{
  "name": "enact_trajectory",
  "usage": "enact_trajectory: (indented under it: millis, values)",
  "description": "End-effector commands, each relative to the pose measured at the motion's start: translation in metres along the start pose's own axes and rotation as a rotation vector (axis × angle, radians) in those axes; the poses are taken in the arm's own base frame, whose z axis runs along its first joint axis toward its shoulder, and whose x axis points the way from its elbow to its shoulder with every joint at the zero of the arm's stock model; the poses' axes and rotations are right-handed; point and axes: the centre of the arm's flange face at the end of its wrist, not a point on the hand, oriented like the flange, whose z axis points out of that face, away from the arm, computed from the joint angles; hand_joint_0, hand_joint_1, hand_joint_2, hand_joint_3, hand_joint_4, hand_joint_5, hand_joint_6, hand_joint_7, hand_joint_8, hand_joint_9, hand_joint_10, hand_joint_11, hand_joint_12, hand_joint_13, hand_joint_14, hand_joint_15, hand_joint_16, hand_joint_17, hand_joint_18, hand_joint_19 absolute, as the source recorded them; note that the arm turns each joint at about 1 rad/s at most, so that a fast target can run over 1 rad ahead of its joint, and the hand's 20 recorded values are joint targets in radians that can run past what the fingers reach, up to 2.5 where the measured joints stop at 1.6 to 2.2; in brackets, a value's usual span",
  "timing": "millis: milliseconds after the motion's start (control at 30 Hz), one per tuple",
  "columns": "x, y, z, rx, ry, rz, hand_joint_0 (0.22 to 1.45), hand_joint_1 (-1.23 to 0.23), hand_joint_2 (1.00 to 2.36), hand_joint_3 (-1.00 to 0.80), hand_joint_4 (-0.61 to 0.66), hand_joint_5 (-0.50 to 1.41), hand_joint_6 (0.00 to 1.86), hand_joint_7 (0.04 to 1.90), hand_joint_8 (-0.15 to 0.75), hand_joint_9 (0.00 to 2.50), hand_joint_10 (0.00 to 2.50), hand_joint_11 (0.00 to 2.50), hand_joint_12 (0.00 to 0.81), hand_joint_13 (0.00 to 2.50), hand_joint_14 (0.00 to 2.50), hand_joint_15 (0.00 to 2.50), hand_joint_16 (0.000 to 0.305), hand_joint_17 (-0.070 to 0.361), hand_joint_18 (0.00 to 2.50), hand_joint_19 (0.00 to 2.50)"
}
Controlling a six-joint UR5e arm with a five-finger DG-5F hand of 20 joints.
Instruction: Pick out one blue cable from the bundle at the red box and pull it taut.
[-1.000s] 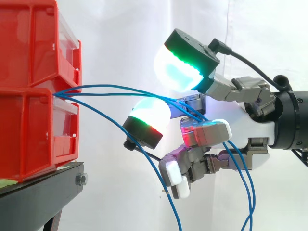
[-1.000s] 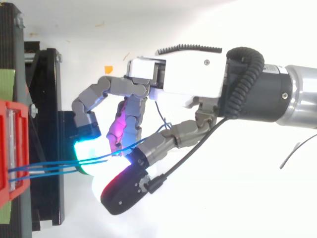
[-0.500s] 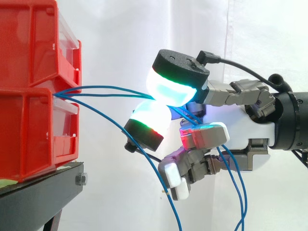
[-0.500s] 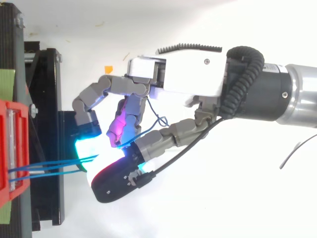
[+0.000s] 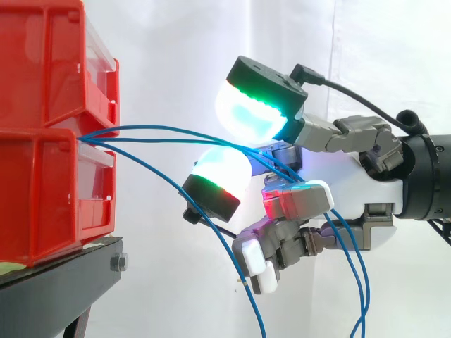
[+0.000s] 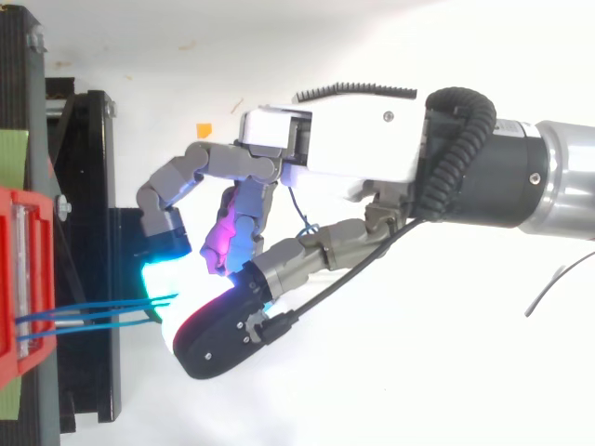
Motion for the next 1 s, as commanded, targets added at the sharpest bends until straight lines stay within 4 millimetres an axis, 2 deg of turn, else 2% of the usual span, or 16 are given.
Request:
enact_trajectory:
  millis: [0,200,267,400,500,533,567,633,733,967]
  values:
    - [0.0002,0.0,-0.0001,0.001,0.002,0.001,0.61,-0.61,1.0,-0.5,0.04,-0.11,0.85,1.13,0.246,1.5,0.03,0.98,0.327,1.1,0.02,0.52,0.048,0.107,0.85,0.68]
    - [0.0005,0.0001,-0.0001,0.0,0.005,-0.001,0.6,-0.73,1.02,-0.25,0.05,-0.11,0.88,1.2,0.258,1.49,0.03,0.99,0.329,1.1,0.02,0.53,0.048,0.108,0.84,0.67]
    - [0.0005,0.0001,-0.0001,0.0,0.005,-0.001,0.6,-0.76,1.02,-0.22,0.06,-0.11,0.88,1.21,0.265,1.49,0.03,0.99,0.332,1.09,0.02,0.52,0.048,0.108,0.84,0.67]
    - [0.0005,0.0002,0.0,-0.001,0.005,0.0,0.64,-0.79,1.02,-0.28,0.08,-0.12,0.89,1.15,0.268,1.42,0.03,0.98,0.327,1.08,0.02,0.52,0.048,0.108,0.84,0.65]
    - [0.0019,-0.0007,0.0002,0.0,0.006,-0.001,0.67,-0.84,1.01,-0.35,0.04,-0.13,0.9,1.14,0.256,1.39,0.03,0.99,0.322,1.07,0.02,0.52,0.048,0.108,0.84,0.64]
    - [0.0007,-0.0011,0.0,0.002,0.005,-0.001,0.71,-0.85,1.0,-0.47,0.01,-0.13,0.91,1.13,0.248,1.39,0.03,0.98,0.32,1.07,0.02,0.51,0.048,0.107,0.83,0.63]
    - [0.0009,-0.0011,0.0,0.001,0.007,-0.001,0.71,-0.85,1.0,-0.5,0.01,-0.14,0.91,1.13,0.248,1.39,0.03,0.98,0.317,1.07,0.02,0.51,0.048,0.107,0.83,0.63]
    - [0.0022,-0.0008,0.0001,0.001,0.01,-0.001,0.68,-0.84,1.0,-0.5,0.03,-0.14,0.91,1.12,0.246,1.39,0.03,0.98,0.318,1.07,0.02,0.51,0.048,0.107,0.83,0.63]
    - [0.001,-0.001,0.0,0.001,0.008,-0.001,0.57,-0.78,1.0,-0.5,0.07,-0.13,0.9,1.06,0.244,1.43,0.03,0.98,0.323,1.09,0.02,0.51,0.048,0.109,0.85,0.64]
    - [0.0008,0.0001,-0.0001,0.0,0.008,-0.001,0.48,-0.7,1.0,-0.5,0.09,-0.12,0.88,1.03,0.272,1.48,0.03,0.95,0.347,1.14,0.02,0.51,0.053,0.12,0.91,0.63]
